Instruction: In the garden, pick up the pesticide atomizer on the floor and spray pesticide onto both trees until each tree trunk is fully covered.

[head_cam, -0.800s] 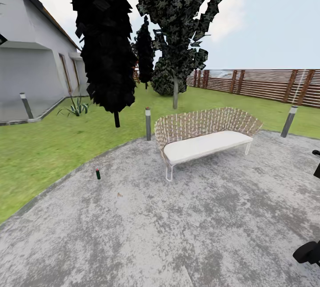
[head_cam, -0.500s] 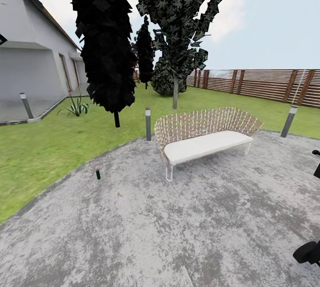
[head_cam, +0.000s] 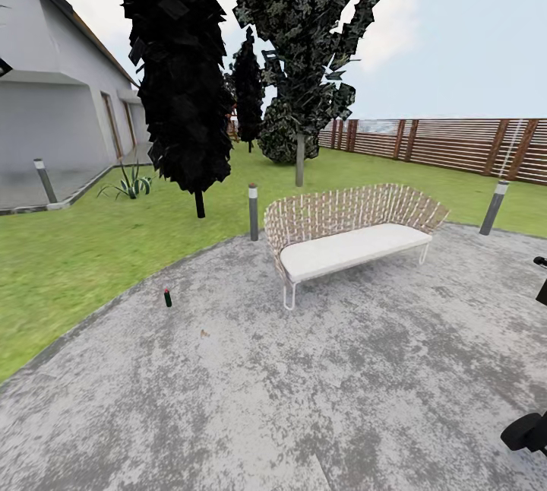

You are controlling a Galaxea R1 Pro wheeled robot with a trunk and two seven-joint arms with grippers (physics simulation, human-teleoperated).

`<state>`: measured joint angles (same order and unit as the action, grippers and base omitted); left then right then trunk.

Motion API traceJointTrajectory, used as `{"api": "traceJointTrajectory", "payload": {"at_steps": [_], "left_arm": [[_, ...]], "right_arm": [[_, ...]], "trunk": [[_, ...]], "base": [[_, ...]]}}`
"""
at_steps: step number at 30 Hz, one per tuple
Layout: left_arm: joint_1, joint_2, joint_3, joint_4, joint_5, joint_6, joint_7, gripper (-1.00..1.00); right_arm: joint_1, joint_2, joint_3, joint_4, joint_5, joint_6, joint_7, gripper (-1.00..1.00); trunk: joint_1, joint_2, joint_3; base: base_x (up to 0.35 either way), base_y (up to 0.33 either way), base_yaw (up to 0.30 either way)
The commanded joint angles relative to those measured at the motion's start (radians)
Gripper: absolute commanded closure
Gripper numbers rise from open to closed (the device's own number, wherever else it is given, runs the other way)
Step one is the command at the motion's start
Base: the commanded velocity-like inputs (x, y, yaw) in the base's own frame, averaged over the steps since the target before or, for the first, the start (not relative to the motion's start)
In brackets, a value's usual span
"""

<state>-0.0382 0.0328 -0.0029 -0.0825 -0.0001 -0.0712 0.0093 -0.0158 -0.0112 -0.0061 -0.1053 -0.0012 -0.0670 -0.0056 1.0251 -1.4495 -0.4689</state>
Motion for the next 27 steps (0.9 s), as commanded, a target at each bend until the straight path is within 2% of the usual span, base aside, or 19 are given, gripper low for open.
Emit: {"api": "traceJointTrajectory", "payload": {"at_steps": [1,2,3,7,11,15,22,27], "left_arm": [[-0.006,0.002,0.000,-0.005,0.001,-0.009,0.002,-1.00],[-0.012,0.003,0.000,-0.011,0.001,-0.015,0.002,-1.00],[-0.040,0.003,0.001,-0.124,0.001,-0.166,0.002,-1.00],[-0.078,0.004,0.001,-0.182,0.002,-0.166,0.003,-1.00],[-0.169,0.004,0.001,-0.214,0.002,-0.167,0.003,-1.00],[-0.198,0.005,0.015,-0.216,0.003,-0.167,0.003,-1.00],[-0.192,0.011,0.033,-0.205,0.000,-0.205,0.002,-1.00],[-0.193,0.016,0.035,-0.203,0.000,-0.225,0.003,-1.00]], "right_arm": [[-0.003,0.000,-0.001,-0.005,-0.001,-0.009,-0.001,-1.00],[-0.004,0.000,-0.001,-0.011,-0.001,-0.015,-0.001,-1.00],[-0.006,0.000,-0.001,-0.293,-0.001,-0.258,-0.001,-1.00],[-0.026,0.000,-0.001,-0.356,-0.002,-0.262,-0.001,-1.00],[-0.083,-0.001,-0.001,-0.375,-0.001,-0.262,-0.001,-1.00],[-0.093,-0.008,-0.001,-0.376,0.001,-0.263,-0.001,-1.00],[-0.096,-0.020,0.004,-0.359,0.004,-0.264,0.001,-1.00],[-0.096,-0.021,0.007,-0.344,0.004,-0.264,0.002,-1.00]], "trunk": [[0.000,-0.001,-0.001],[0.000,-0.001,-0.001],[0.000,-0.001,-0.001],[0.000,-0.001,-0.001],[0.000,-0.001,-0.001],[0.000,-0.001,-0.001],[0.000,-0.001,-0.001],[0.000,-0.001,-0.001]], "base": [[0.000,0.000,0.000],[0.000,0.000,0.000],[0.000,0.000,0.000],[0.000,0.000,0.000],[0.000,0.000,0.000],[0.000,0.000,0.000],[0.000,0.003,0.000],[0.000,0.195,0.000]]}}
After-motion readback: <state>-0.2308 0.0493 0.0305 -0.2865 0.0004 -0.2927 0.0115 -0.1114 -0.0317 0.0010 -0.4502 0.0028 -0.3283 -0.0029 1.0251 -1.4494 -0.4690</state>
